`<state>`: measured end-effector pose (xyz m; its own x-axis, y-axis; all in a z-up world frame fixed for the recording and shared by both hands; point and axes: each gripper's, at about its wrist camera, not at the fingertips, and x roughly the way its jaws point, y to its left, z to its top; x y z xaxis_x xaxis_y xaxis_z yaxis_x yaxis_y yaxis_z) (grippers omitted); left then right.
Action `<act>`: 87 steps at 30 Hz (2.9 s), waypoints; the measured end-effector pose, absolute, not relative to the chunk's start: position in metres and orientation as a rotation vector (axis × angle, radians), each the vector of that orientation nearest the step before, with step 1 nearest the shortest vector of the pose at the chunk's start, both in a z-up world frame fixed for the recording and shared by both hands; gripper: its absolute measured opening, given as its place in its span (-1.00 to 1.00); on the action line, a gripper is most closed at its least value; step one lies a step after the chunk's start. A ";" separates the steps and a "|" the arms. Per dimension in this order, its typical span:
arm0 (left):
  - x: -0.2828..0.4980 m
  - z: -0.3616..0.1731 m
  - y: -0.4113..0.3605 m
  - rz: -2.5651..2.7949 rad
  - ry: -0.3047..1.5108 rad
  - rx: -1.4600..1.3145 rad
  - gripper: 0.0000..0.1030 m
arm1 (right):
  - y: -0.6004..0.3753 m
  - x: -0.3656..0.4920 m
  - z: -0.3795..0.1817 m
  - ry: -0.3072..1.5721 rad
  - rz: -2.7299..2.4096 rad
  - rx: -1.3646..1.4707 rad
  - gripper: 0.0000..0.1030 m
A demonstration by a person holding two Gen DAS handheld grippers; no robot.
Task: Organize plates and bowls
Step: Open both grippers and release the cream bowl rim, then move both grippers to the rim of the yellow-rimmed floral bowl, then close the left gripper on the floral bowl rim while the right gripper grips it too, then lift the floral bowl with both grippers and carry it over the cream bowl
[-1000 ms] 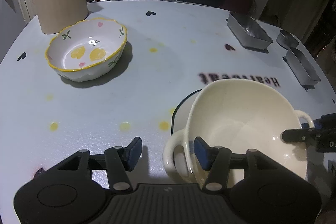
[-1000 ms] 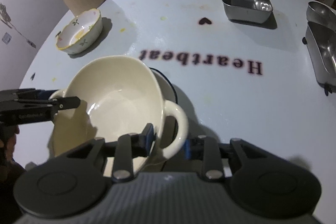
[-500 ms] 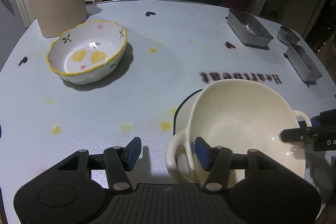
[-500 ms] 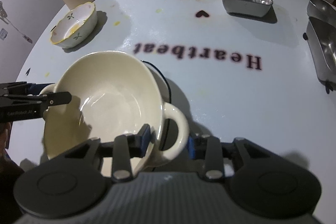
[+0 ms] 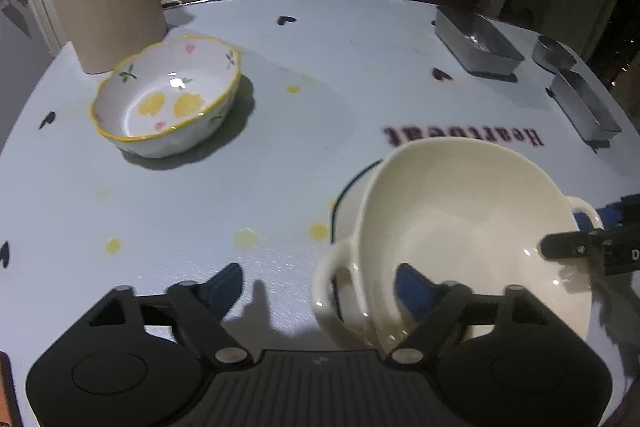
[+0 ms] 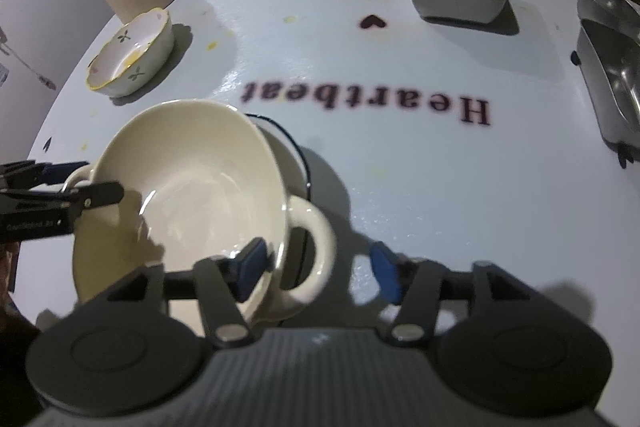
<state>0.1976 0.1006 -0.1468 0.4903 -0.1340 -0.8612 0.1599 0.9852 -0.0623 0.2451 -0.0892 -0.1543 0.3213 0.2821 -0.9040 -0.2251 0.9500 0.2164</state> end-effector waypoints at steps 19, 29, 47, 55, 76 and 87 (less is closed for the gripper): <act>0.191 -0.097 0.126 -0.114 0.905 -0.161 1.00 | -0.092 0.254 -0.112 0.982 0.334 0.102 0.99; 0.209 -0.084 0.185 0.082 0.805 -0.301 1.00 | -0.056 0.295 -0.089 0.895 0.386 0.141 0.99; 0.291 -0.117 0.261 0.170 0.808 -0.334 0.09 | 0.077 0.398 -0.124 0.998 0.454 0.353 0.13; 0.319 -0.145 0.281 0.169 0.885 -0.368 -0.71 | 0.120 0.417 -0.163 1.100 0.430 0.354 -0.56; 0.345 -0.164 0.285 0.140 0.907 -0.389 -0.80 | 0.129 0.441 -0.190 1.086 0.397 0.323 -0.69; 0.332 -0.156 0.273 0.107 0.917 -0.351 -0.84 | 0.125 0.435 -0.186 1.092 0.410 0.281 -0.73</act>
<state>0.3324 0.2731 -0.1559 0.6072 -0.0579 -0.7924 -0.2388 0.9379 -0.2515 0.4348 0.1255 -0.1864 0.3977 0.4544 -0.7971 -0.1831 0.8906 0.4163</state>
